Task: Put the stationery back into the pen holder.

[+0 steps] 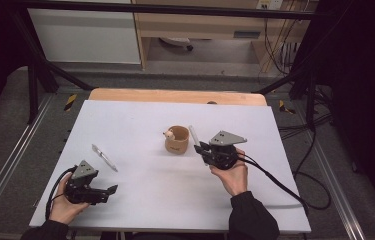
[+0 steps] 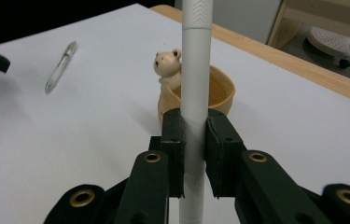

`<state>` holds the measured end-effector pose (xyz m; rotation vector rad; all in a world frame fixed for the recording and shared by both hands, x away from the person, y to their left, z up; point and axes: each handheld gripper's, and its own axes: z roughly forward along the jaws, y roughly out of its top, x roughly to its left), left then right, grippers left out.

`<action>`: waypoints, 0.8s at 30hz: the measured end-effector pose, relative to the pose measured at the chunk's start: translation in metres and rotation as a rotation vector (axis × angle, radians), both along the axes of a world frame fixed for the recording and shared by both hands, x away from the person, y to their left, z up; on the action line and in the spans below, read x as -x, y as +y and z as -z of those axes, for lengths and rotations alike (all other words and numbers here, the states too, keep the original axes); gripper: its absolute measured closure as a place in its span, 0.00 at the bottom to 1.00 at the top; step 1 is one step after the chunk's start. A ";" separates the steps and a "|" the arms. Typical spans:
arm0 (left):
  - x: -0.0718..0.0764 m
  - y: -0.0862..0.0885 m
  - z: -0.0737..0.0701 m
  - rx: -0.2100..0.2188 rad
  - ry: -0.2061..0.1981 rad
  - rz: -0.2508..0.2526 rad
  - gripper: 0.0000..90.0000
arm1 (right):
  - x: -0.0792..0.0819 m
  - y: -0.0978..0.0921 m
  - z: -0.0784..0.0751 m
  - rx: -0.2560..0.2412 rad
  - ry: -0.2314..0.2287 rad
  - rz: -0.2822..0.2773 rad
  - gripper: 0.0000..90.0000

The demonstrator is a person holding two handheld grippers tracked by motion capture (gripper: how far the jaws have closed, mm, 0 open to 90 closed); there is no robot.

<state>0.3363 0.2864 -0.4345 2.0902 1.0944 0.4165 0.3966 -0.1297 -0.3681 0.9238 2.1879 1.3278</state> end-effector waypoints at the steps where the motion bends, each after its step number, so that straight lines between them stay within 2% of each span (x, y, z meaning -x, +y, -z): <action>1: 0.000 0.000 0.000 0.000 0.001 0.000 0.09 | -0.002 0.002 -0.001 -0.014 0.000 0.005 0.88; 3: 0.000 0.000 0.000 0.000 0.000 0.003 0.09 | -0.005 0.004 -0.004 -0.047 0.002 0.019 0.88; 14: 0.000 0.001 0.002 0.011 0.003 0.003 0.09 | -0.025 0.015 -0.024 -0.151 -0.015 0.092 0.88; 24: 0.000 0.000 0.002 0.012 0.003 0.007 0.09 | -0.045 0.026 -0.035 -0.196 -0.035 0.130 0.88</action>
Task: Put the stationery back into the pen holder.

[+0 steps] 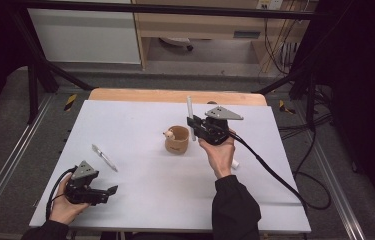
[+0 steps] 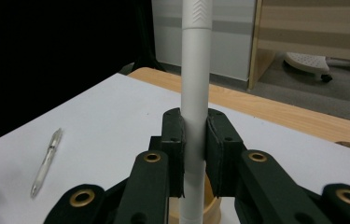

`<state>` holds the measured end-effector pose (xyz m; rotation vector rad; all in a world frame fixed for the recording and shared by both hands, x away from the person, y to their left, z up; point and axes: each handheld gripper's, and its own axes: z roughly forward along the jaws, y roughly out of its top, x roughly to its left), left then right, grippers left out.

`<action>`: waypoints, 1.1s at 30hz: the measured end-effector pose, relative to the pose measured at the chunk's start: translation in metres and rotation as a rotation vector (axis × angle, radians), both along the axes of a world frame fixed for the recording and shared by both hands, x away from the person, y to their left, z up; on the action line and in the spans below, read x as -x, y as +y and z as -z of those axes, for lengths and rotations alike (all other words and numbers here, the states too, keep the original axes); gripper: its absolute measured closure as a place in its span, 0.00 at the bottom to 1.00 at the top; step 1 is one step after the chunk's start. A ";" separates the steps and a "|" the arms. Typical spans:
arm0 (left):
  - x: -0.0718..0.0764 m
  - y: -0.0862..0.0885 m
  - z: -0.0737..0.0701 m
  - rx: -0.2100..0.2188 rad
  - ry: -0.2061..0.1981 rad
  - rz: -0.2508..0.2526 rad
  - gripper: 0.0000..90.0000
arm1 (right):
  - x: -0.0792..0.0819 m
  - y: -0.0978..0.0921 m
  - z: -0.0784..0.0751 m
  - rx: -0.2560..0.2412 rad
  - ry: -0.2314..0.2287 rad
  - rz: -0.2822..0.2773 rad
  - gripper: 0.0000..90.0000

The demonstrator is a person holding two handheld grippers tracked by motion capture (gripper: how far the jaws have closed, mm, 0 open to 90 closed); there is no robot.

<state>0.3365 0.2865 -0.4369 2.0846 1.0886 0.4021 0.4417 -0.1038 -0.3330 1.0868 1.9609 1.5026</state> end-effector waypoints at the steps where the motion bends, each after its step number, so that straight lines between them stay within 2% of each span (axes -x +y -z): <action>1: 0.000 0.000 0.000 0.002 0.001 0.001 0.09 | -0.002 0.002 0.000 -0.004 -0.004 0.002 0.88; 9: 0.000 0.001 0.000 0.006 0.003 0.000 0.09 | -0.018 0.016 0.004 -0.008 -0.009 0.002 0.88; 21: -0.001 0.001 0.002 0.000 0.012 0.007 0.09 | -0.036 0.027 0.023 -0.024 0.017 0.003 0.88; 33: -0.001 0.000 0.002 0.004 0.013 0.008 0.09 | -0.047 0.038 0.046 0.009 0.059 -0.004 0.88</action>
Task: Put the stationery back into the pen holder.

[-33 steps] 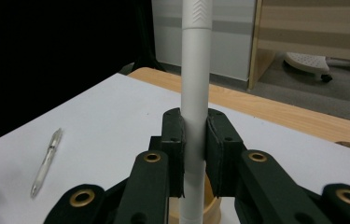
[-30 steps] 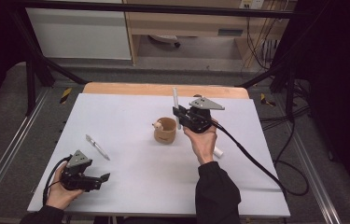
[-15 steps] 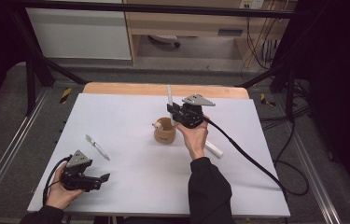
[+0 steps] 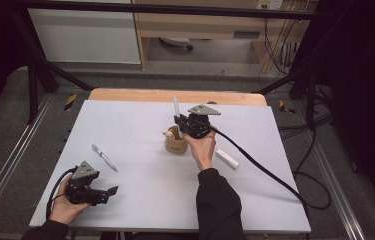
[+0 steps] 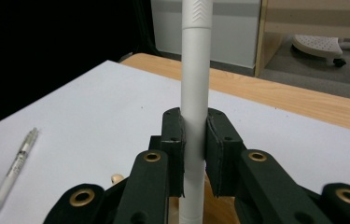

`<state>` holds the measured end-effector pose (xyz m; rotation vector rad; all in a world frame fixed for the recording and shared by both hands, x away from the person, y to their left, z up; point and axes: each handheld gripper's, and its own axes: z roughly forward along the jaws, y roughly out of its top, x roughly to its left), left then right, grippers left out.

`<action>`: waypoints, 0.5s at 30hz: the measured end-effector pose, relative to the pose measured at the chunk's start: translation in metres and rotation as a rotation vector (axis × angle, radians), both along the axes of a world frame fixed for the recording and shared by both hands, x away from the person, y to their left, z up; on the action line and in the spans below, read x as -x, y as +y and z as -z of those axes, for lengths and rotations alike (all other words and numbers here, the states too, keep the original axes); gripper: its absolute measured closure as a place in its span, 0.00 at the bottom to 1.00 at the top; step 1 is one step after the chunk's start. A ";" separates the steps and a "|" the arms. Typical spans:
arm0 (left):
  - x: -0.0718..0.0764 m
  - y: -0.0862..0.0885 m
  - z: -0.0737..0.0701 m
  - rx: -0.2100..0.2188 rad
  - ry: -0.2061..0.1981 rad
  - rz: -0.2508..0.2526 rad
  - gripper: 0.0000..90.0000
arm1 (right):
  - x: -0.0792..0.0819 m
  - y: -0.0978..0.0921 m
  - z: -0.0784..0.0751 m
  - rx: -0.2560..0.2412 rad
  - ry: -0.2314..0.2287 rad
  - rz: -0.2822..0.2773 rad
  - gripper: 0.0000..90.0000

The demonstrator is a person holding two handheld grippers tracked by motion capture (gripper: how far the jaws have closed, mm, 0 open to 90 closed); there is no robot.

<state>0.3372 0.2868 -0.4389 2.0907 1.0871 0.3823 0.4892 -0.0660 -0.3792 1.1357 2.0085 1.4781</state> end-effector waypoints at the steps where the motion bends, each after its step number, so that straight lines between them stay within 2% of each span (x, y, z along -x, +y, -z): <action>1: 0.000 0.000 0.000 0.000 0.001 0.000 0.09 | 0.000 0.000 0.002 -0.002 0.002 0.000 0.88; 15: 0.000 0.000 0.000 -0.003 0.001 0.000 0.09 | 0.000 0.000 0.030 0.025 0.056 -0.008 0.88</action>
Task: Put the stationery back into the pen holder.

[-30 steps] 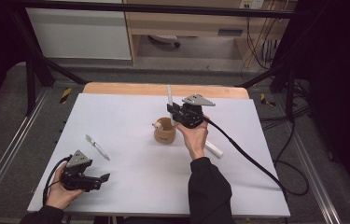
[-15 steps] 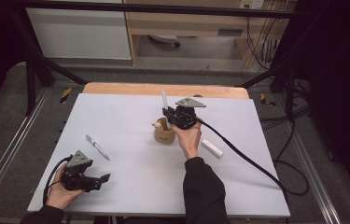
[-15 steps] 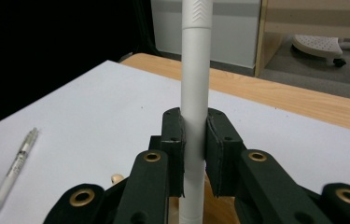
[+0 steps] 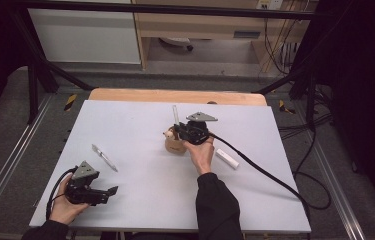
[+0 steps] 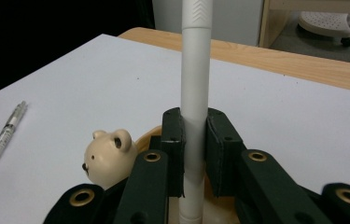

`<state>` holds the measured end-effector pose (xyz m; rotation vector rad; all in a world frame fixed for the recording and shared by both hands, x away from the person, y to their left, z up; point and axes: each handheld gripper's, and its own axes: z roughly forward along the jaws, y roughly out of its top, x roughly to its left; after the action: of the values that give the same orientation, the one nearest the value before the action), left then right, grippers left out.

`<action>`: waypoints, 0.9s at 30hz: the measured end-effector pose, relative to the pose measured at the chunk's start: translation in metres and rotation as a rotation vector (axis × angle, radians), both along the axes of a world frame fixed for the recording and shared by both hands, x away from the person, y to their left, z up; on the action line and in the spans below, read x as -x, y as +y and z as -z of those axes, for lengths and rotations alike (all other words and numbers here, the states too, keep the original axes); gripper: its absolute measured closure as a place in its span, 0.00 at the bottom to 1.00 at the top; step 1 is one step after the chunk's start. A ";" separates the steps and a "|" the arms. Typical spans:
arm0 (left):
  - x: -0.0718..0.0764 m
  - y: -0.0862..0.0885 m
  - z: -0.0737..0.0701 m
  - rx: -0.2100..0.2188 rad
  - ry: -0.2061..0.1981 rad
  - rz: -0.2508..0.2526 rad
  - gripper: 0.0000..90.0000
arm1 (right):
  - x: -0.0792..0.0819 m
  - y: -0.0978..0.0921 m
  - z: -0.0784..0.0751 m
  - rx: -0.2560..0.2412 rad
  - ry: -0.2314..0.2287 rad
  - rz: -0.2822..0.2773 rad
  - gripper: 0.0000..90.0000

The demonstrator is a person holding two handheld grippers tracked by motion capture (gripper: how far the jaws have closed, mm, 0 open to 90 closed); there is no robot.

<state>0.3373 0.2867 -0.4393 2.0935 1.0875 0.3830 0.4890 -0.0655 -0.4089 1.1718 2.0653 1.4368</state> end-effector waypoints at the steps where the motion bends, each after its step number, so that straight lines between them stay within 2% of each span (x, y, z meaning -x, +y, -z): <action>1: 0.000 0.000 0.000 0.000 0.000 0.000 0.09 | 0.000 0.000 0.001 -0.001 0.003 -0.001 0.88; 11: 0.000 0.000 0.000 0.000 0.001 -0.001 0.09 | 0.003 -0.004 0.010 0.013 0.027 -0.017 0.87; 17: 0.000 0.000 0.000 -0.001 0.003 -0.002 0.09 | 0.007 -0.009 0.001 0.011 0.010 -0.025 0.77; 22: 0.000 -0.001 0.000 -0.001 0.005 -0.002 0.08 | 0.017 -0.020 -0.017 0.035 -0.013 -0.041 0.62; 27: 0.000 -0.001 0.000 -0.009 0.013 -0.001 0.09 | 0.027 -0.038 -0.032 0.064 0.017 -0.048 0.43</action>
<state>0.3376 0.2855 -0.4393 2.1067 1.0962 0.3758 0.4617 -0.1033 -0.3770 1.1203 2.1483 1.3754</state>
